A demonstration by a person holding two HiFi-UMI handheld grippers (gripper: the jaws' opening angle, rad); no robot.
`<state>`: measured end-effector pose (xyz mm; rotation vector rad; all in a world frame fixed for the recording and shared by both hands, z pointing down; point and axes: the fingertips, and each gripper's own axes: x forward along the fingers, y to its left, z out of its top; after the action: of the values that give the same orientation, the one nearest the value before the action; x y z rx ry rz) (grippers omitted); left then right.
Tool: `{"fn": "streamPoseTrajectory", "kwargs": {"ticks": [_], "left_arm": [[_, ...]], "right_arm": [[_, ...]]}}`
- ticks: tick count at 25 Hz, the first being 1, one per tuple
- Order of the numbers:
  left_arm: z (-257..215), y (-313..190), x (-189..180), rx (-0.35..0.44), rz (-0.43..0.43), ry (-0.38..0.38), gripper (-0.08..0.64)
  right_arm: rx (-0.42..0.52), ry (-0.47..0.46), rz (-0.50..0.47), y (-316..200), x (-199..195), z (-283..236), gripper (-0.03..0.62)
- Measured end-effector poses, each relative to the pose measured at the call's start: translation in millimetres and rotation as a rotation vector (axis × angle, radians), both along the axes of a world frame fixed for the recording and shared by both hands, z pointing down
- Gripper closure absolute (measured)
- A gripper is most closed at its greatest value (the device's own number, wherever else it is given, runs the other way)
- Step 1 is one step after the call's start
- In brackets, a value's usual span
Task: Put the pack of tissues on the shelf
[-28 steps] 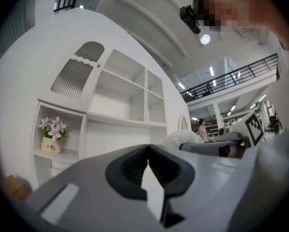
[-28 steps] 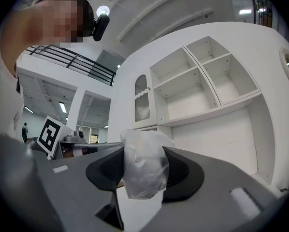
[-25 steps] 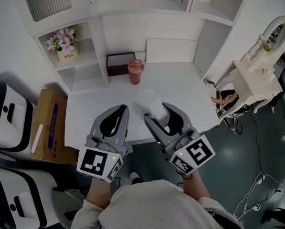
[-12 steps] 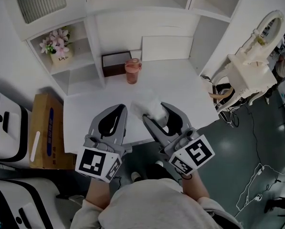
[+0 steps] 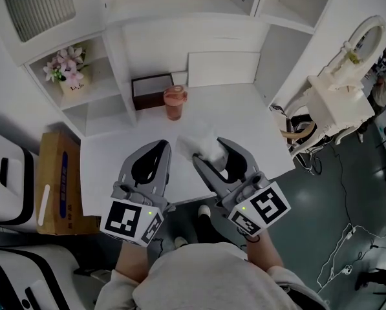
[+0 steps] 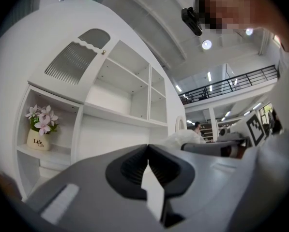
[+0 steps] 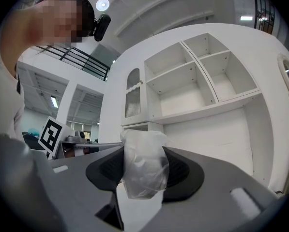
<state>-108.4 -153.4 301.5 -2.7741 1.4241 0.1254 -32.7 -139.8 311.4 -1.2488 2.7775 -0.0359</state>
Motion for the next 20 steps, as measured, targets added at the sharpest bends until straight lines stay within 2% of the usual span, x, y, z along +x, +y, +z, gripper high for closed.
{"fn": "streamPoseTrajectory", "kwargs": {"ticks": [20], "left_arm": [[-13, -98, 58, 0.021, -0.081, -0.002, 0.558]], "right_arm": [[0.034, 0.000, -0.086, -105, 59, -17, 0.379]]}}
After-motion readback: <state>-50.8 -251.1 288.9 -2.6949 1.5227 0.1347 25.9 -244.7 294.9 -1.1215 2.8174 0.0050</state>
